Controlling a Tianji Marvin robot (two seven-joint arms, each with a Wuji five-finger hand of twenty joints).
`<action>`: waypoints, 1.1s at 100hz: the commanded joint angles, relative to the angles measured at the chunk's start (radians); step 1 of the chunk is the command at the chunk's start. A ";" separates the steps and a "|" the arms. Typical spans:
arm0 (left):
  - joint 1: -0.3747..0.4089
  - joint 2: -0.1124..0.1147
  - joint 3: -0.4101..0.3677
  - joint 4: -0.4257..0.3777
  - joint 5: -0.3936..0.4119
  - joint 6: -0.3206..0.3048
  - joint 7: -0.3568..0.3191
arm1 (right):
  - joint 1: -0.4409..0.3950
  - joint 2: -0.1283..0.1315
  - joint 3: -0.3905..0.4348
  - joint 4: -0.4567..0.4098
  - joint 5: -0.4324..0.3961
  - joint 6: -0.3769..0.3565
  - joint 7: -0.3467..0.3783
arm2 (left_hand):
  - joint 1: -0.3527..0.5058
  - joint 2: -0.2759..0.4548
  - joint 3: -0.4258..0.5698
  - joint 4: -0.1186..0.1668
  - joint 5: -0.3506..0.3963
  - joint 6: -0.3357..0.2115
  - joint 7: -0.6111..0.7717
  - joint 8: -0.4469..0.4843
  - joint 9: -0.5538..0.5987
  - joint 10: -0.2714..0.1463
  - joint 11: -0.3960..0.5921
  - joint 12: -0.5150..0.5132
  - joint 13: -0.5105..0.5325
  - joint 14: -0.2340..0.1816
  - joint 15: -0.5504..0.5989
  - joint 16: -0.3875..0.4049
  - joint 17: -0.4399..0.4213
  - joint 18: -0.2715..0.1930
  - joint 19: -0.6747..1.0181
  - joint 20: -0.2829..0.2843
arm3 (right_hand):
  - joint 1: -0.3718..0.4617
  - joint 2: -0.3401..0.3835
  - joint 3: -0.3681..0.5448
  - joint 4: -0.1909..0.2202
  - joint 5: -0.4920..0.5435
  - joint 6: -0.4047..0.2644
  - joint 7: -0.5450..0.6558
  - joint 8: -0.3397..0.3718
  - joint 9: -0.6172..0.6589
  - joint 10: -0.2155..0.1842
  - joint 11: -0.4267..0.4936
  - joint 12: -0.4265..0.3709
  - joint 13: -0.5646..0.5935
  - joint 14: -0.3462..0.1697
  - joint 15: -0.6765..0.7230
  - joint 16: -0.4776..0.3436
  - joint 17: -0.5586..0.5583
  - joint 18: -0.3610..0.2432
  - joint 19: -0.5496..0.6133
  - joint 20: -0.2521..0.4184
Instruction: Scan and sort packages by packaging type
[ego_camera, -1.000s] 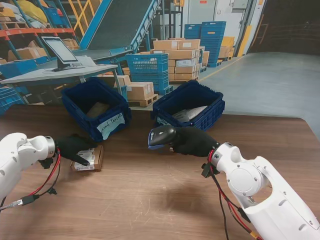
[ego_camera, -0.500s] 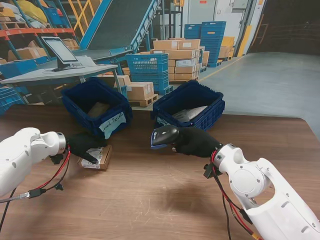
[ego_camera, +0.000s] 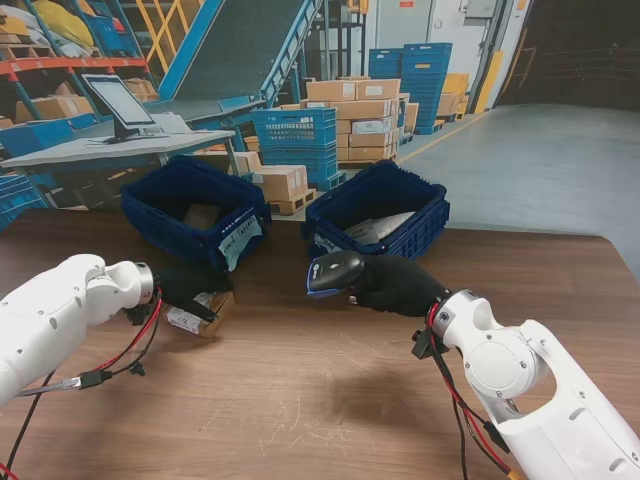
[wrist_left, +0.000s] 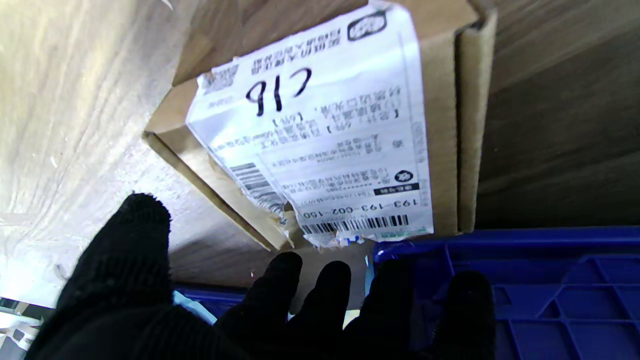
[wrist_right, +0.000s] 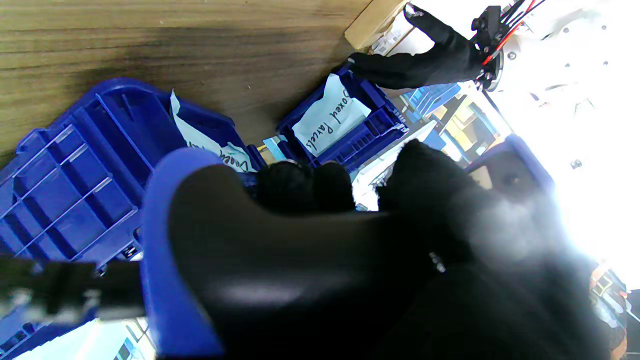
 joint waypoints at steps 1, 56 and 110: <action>0.019 -0.005 -0.043 -0.042 0.009 0.010 -0.030 | -0.005 -0.005 0.001 -0.012 -0.001 0.001 0.014 | 0.006 0.009 0.008 -0.015 -0.014 -0.019 -0.001 -0.005 -0.024 -0.010 -0.008 0.011 -0.033 -0.012 -0.020 -0.010 -0.022 -0.013 -0.033 -0.014 | 0.106 0.089 0.087 -0.009 0.064 -0.065 0.027 0.013 0.013 0.023 -0.004 0.004 0.003 0.001 0.004 -0.004 0.002 0.001 0.008 0.007; 0.213 0.050 -0.394 -0.195 0.141 -0.041 -0.177 | 0.020 -0.008 -0.032 -0.019 -0.018 0.006 0.001 | 0.018 0.011 0.006 -0.012 -0.010 -0.017 0.000 -0.005 -0.022 -0.007 -0.007 0.012 -0.030 -0.009 -0.018 -0.010 -0.021 -0.011 -0.029 -0.017 | 0.107 0.089 0.086 -0.009 0.064 -0.064 0.026 0.014 0.013 0.023 -0.005 0.005 0.004 0.001 0.004 -0.004 0.002 0.000 0.007 0.006; 0.130 0.058 -0.221 -0.077 0.191 -0.035 -0.047 | 0.041 -0.005 -0.044 -0.016 -0.019 0.023 0.022 | 0.043 -0.090 0.028 0.001 -0.121 0.014 -0.046 -0.023 -0.114 -0.003 -0.025 0.004 -0.072 -0.001 -0.030 -0.014 -0.037 -0.009 -0.033 -0.021 | 0.108 0.087 0.087 -0.010 0.064 -0.064 0.026 0.015 0.013 0.024 -0.005 0.005 0.003 0.003 0.003 -0.004 0.002 0.001 0.007 0.007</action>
